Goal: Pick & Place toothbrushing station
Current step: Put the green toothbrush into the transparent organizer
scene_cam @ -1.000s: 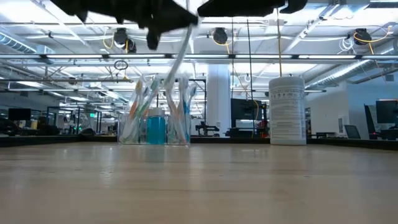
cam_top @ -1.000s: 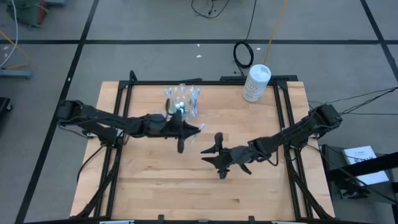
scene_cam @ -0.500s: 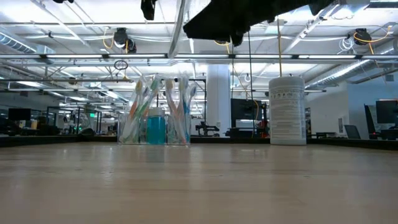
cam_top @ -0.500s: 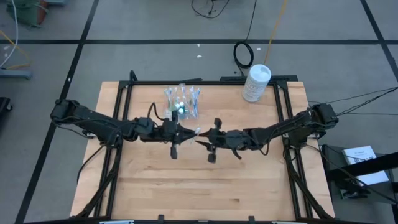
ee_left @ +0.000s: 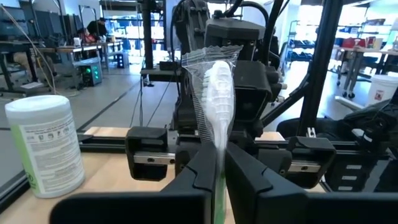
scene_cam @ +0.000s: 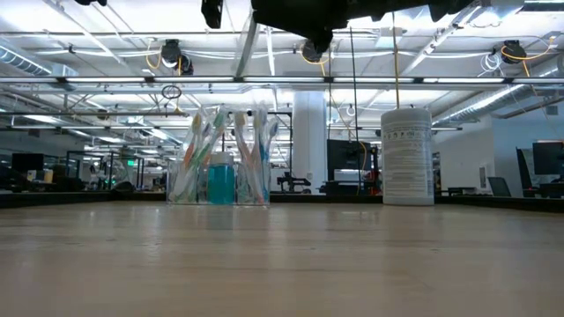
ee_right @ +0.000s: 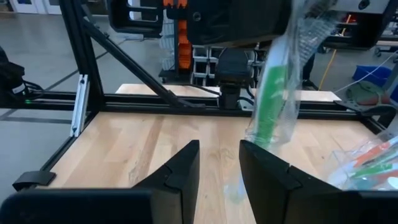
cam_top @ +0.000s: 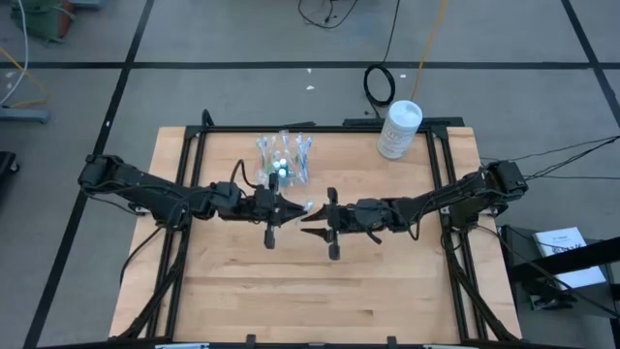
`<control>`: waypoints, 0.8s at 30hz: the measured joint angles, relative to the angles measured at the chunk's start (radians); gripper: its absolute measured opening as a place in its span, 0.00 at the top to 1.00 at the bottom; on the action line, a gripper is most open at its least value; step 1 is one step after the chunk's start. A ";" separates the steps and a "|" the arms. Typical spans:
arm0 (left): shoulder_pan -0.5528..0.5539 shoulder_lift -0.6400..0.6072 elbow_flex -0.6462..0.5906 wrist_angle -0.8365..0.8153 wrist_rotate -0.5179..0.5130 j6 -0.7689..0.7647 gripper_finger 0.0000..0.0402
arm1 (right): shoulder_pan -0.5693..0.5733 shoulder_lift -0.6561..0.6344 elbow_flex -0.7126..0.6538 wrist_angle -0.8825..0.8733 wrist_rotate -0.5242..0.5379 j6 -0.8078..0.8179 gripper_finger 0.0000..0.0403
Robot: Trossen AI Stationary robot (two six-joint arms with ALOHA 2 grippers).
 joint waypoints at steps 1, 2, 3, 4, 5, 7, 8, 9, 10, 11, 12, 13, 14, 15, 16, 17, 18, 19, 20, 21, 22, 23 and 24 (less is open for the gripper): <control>0.000 0.000 0.000 0.000 0.000 0.000 0.95 | 0.000 0.000 0.000 0.000 0.001 0.004 0.73; 0.000 0.000 0.000 0.000 0.000 -0.001 0.95 | 0.000 0.000 0.000 0.001 0.003 0.005 0.73; 0.000 0.000 0.000 0.000 0.001 -0.001 0.95 | 0.000 0.000 0.000 0.001 0.003 0.005 0.73; 0.000 0.000 0.000 -0.001 0.002 -0.001 0.96 | 0.000 0.000 0.000 0.000 0.003 0.005 0.73; 0.000 0.000 0.000 -0.002 0.002 -0.001 0.97 | 0.000 0.000 0.000 -0.002 0.003 0.005 0.73; 0.000 0.000 0.000 -0.007 0.002 -0.001 0.99 | 0.001 0.000 0.000 -0.017 0.003 0.005 0.73; 0.000 0.000 0.000 -0.012 0.004 -0.001 0.98 | 0.002 0.000 0.001 -0.036 0.003 0.007 0.73; -0.001 0.000 0.000 -0.016 0.008 -0.003 0.98 | 0.005 -0.004 0.001 -0.062 0.004 0.009 0.73; -0.001 0.000 0.000 -0.019 0.014 -0.007 0.97 | 0.008 -0.015 0.001 -0.101 0.007 0.009 0.73; -0.002 0.000 0.000 -0.020 0.019 -0.007 0.96 | 0.008 -0.029 0.000 -0.137 0.007 0.006 0.73; -0.002 0.000 0.000 -0.020 0.033 -0.007 0.95 | 0.008 -0.042 0.000 -0.155 0.008 0.005 0.73; -0.002 0.000 0.000 -0.021 0.049 -0.007 0.95 | 0.008 -0.052 0.001 -0.159 0.009 0.005 0.73; -0.002 0.000 0.000 -0.023 0.068 -0.007 0.95 | 0.008 -0.064 0.002 -0.170 0.011 0.005 0.73; -0.001 0.000 0.000 -0.024 0.081 -0.007 0.96 | 0.008 -0.079 0.002 -0.192 0.010 0.004 0.73; -0.001 0.000 0.000 -0.023 0.093 -0.007 0.97 | 0.007 -0.092 0.001 -0.209 0.008 0.005 0.73; 0.000 0.000 0.000 -0.022 0.098 -0.006 0.98 | 0.008 -0.097 0.001 -0.211 0.005 0.005 0.73; 0.002 0.000 0.000 -0.022 0.099 -0.006 0.99 | 0.008 -0.099 0.001 -0.208 0.003 0.005 0.73; 0.003 0.000 0.000 -0.022 0.101 -0.006 0.99 | 0.008 -0.100 0.002 -0.210 0.003 0.005 0.73; 0.005 0.000 0.000 -0.022 0.107 -0.006 0.98 | 0.008 -0.099 0.002 -0.215 0.002 0.004 0.73; 0.009 0.000 0.000 -0.017 0.122 -0.005 0.97 | 0.008 -0.096 0.001 -0.213 -0.003 0.002 0.73; 0.014 0.001 0.000 -0.004 0.151 -0.005 0.96 | 0.008 -0.094 0.001 -0.201 -0.021 -0.003 0.73; 0.019 0.001 0.000 0.012 0.187 -0.005 0.96 | 0.004 -0.085 0.001 -0.173 -0.044 -0.009 0.73; 0.024 0.005 0.000 0.031 0.223 -0.005 0.96 | -0.004 -0.071 0.001 -0.130 -0.070 -0.016 0.73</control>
